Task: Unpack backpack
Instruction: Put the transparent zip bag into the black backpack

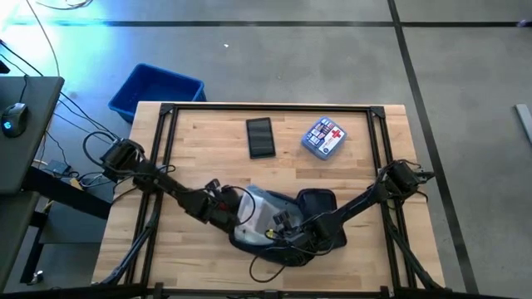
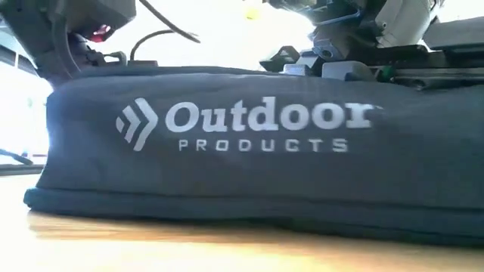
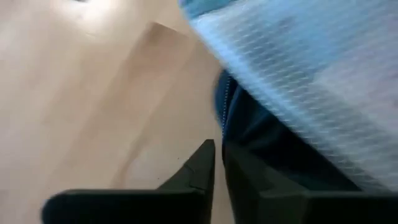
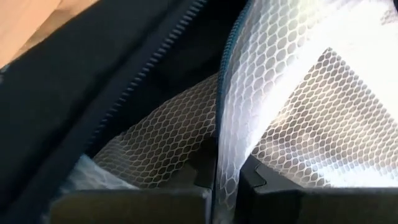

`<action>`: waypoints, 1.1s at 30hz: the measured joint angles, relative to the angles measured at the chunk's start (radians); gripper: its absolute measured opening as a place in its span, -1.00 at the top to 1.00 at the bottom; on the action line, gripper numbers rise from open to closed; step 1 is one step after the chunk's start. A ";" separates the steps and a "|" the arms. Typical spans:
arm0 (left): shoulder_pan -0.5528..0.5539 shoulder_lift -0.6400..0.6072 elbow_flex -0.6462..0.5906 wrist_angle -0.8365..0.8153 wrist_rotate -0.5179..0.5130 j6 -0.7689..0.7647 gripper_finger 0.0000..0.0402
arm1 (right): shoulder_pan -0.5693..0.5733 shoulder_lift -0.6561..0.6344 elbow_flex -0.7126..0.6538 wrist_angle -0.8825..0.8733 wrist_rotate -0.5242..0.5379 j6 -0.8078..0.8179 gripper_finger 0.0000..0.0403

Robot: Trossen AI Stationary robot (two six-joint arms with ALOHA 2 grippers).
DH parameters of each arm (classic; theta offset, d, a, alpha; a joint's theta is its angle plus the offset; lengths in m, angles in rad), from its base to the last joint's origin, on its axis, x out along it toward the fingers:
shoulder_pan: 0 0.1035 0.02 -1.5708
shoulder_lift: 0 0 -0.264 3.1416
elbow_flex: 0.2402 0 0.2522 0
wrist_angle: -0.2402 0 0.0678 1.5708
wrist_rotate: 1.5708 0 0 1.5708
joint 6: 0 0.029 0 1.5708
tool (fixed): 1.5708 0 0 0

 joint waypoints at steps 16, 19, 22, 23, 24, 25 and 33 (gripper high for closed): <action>-0.104 -0.010 0.099 -0.333 -0.410 -0.213 1.00 | 0.053 0.002 -0.002 0.097 -0.100 -0.213 1.00; -0.125 -0.011 0.172 -0.428 -0.482 -0.255 1.00 | 0.057 0.003 -0.002 0.134 -0.190 -0.248 1.00; -0.138 -0.011 0.221 -0.462 -0.501 -0.243 1.00 | 0.057 0.003 -0.002 0.143 -0.193 -0.263 1.00; -0.142 -0.011 0.233 -0.459 -0.492 -0.220 1.00 | 0.056 0.003 -0.002 0.143 -0.174 -0.259 1.00; -0.142 -0.012 0.243 -0.457 -0.459 -0.193 1.00 | 0.057 0.003 -0.002 0.143 -0.145 -0.254 1.00; -0.141 -0.013 0.253 -0.449 -0.407 -0.164 1.00 | 0.057 0.003 -0.002 0.142 -0.120 -0.251 1.00; -0.137 -0.013 0.261 -0.299 -0.153 0.051 0.85 | 0.053 0.003 -0.002 0.139 -0.080 -0.237 1.00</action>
